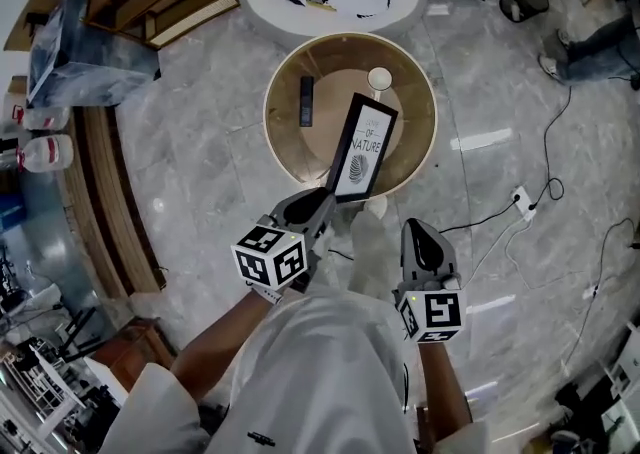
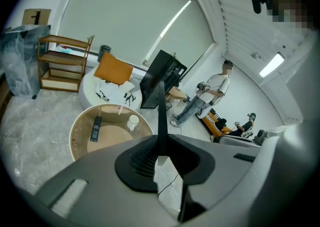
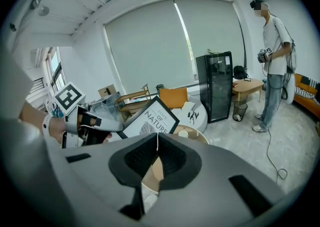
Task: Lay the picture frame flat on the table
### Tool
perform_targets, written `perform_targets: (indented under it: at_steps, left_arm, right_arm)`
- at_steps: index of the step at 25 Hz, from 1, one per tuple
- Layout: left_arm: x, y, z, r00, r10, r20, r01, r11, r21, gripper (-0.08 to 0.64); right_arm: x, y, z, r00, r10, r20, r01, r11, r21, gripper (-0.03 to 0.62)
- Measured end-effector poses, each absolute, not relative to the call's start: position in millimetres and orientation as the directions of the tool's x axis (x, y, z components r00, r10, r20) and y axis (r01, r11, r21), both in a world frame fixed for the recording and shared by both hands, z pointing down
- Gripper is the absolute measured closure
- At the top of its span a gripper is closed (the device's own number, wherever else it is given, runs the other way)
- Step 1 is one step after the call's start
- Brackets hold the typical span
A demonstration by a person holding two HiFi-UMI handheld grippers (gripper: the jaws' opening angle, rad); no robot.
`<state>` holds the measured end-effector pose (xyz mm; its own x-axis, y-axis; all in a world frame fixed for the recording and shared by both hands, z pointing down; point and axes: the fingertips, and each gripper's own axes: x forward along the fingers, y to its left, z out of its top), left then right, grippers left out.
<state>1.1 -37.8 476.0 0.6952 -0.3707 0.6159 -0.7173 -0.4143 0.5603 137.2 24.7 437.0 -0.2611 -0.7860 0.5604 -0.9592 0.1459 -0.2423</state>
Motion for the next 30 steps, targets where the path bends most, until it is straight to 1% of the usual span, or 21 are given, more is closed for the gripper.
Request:
perform_targets:
  at_steps: [9,22,30]
  left_arm:
    - [17.0,-47.4,545.7,0.672,-0.349,0.653,-0.739,-0.376,0.559,0.499]
    - [28.1,-53.0,665.4,0.67,-0.332,0.664,-0.742,-0.317,0.59,0.499]
    - [29.7,-50.6,723.7,0.669,-0.33,0.666,-0.743,-0.265,0.615,0.499]
  right_arm:
    - [151.3,-13.3,502.8,-0.293,-0.772,0.565,-0.946,0.15,-0.287,0.588]
    - [160.2,-24.6,623.4,-0.307,-0.71,0.634,-0.939,0.118,-0.323,0.588]
    - [153.3,-36.0,677.1,-0.352,-0.672,0.652,-0.928,0.161,-0.335,0.588]
